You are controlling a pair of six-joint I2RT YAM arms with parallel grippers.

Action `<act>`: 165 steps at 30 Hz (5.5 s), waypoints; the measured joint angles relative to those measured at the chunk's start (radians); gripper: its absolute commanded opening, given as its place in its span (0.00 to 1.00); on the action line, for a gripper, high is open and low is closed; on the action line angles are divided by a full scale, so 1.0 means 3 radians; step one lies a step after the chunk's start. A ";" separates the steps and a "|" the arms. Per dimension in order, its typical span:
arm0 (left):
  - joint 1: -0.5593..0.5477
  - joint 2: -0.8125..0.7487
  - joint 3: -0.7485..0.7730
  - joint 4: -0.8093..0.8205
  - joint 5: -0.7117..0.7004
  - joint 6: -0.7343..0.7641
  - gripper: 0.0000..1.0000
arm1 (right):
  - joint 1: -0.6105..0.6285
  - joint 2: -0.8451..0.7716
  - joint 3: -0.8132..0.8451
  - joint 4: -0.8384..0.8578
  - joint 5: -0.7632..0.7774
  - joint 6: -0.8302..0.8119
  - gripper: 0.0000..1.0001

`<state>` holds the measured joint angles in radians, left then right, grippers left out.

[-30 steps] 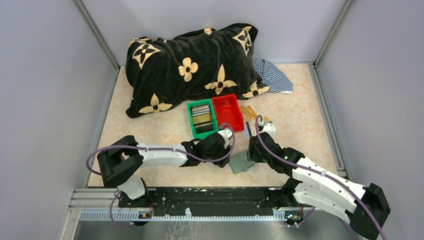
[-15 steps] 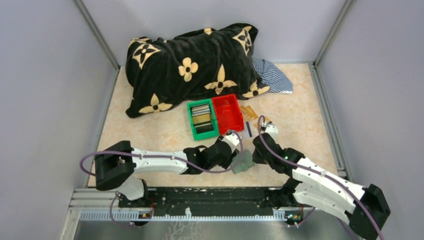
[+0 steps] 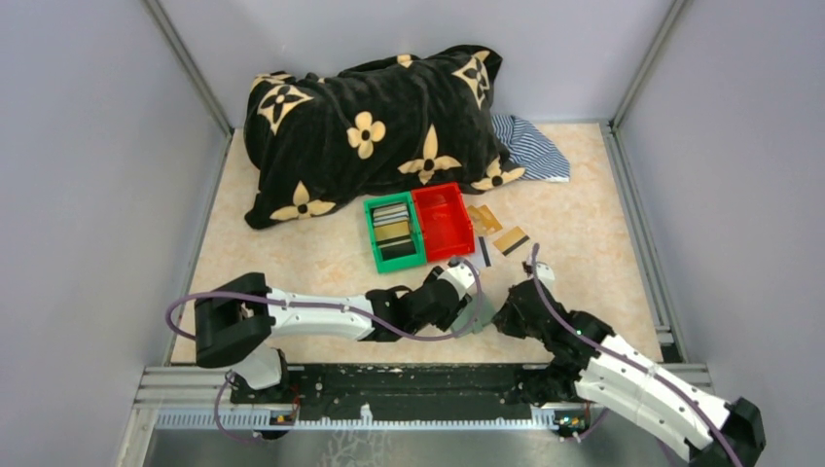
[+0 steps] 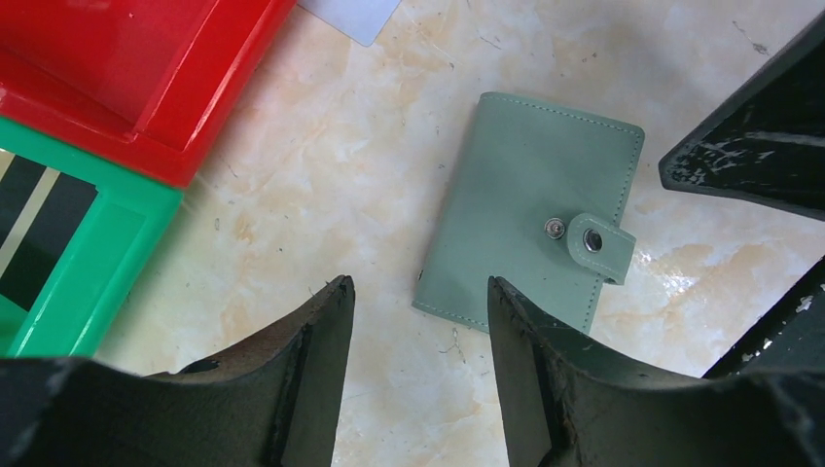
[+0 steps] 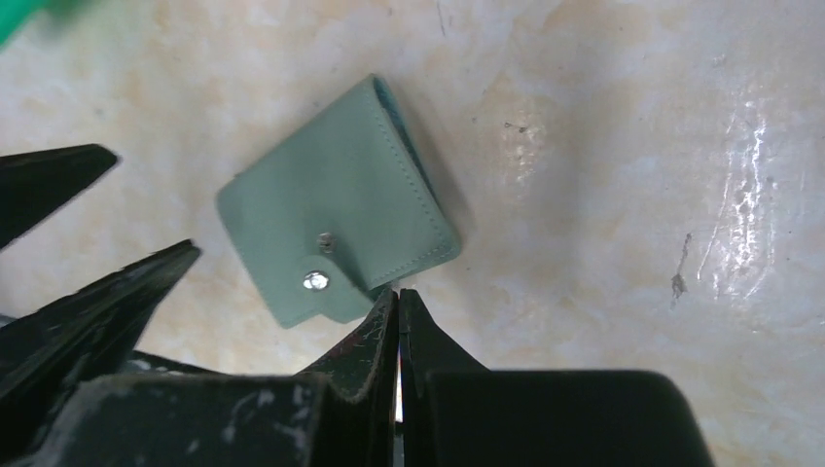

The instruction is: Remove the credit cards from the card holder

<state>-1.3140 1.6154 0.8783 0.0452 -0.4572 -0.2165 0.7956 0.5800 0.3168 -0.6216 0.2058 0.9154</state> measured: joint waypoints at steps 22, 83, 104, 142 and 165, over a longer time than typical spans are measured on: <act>0.0000 0.0066 0.0037 0.0010 -0.0005 0.0001 0.59 | 0.0003 0.0072 -0.0251 0.0128 -0.0088 0.0192 0.00; 0.0000 -0.0263 -0.0111 -0.0154 -0.0324 -0.0076 0.59 | -0.0284 0.1249 0.0430 0.1193 -0.0281 -0.0520 0.00; 0.0031 0.0179 -0.0055 -0.0075 -0.0251 -0.0090 0.59 | -0.0573 0.0844 -0.0079 0.1193 -0.0582 -0.0478 0.00; 0.0223 0.0198 -0.0221 0.0106 -0.0128 -0.0214 0.58 | -0.0612 0.1411 -0.0061 0.1995 -0.0888 -0.0651 0.00; 0.0259 -0.0169 -0.0497 0.0224 0.0114 -0.0252 0.58 | -0.0612 0.1562 0.0066 0.2378 -0.1364 -0.0753 0.00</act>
<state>-1.2362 1.5646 0.7292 0.1123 -0.4229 -0.2920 0.6121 1.0485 0.3367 0.0917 -0.2035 0.6895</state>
